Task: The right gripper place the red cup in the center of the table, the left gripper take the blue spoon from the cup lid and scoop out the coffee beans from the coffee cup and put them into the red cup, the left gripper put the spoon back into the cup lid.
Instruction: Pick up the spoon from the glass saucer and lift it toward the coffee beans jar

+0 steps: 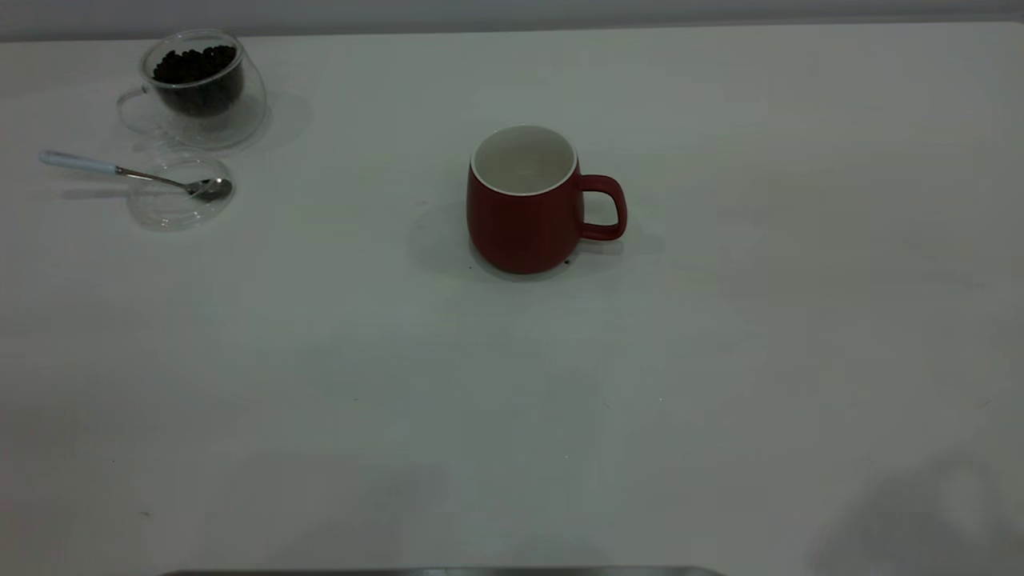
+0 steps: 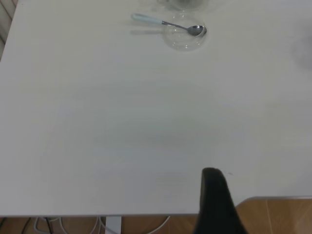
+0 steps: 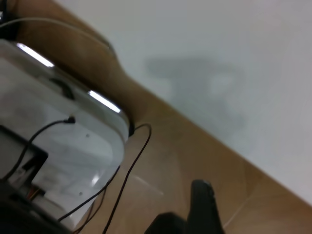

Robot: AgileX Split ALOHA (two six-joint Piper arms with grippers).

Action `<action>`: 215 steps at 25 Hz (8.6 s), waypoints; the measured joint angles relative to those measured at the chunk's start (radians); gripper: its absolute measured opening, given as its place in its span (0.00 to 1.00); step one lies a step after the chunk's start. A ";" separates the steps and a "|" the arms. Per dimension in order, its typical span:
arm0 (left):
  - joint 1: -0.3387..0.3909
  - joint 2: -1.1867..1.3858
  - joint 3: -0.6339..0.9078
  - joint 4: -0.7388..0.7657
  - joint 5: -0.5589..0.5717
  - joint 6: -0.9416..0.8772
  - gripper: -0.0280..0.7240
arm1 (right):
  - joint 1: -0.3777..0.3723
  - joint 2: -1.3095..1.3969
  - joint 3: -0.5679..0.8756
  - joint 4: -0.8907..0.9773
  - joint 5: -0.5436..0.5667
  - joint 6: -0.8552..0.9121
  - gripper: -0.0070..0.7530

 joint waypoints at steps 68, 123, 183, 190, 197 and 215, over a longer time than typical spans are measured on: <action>0.000 0.000 0.000 0.001 0.000 -0.008 0.75 | -0.589 -0.972 0.317 0.047 -0.107 -0.059 0.79; 0.478 2.393 -1.312 -0.593 0.006 0.663 0.75 | -0.589 -0.972 0.317 0.047 -0.107 -0.059 0.79; 0.477 2.867 -1.728 -0.883 0.029 0.714 0.74 | -0.589 -0.972 0.317 0.047 -0.107 -0.059 0.79; 0.477 2.867 -1.728 -0.851 0.029 0.669 0.72 | -0.589 -0.972 0.317 0.047 -0.107 -0.059 0.79; 0.475 2.867 -1.728 -0.841 0.029 0.665 0.71 | -0.589 -0.972 0.317 0.047 -0.107 -0.059 0.79; 0.431 2.859 -1.728 -0.839 0.029 0.667 0.47 | -0.589 -0.972 0.317 0.047 -0.107 -0.059 0.79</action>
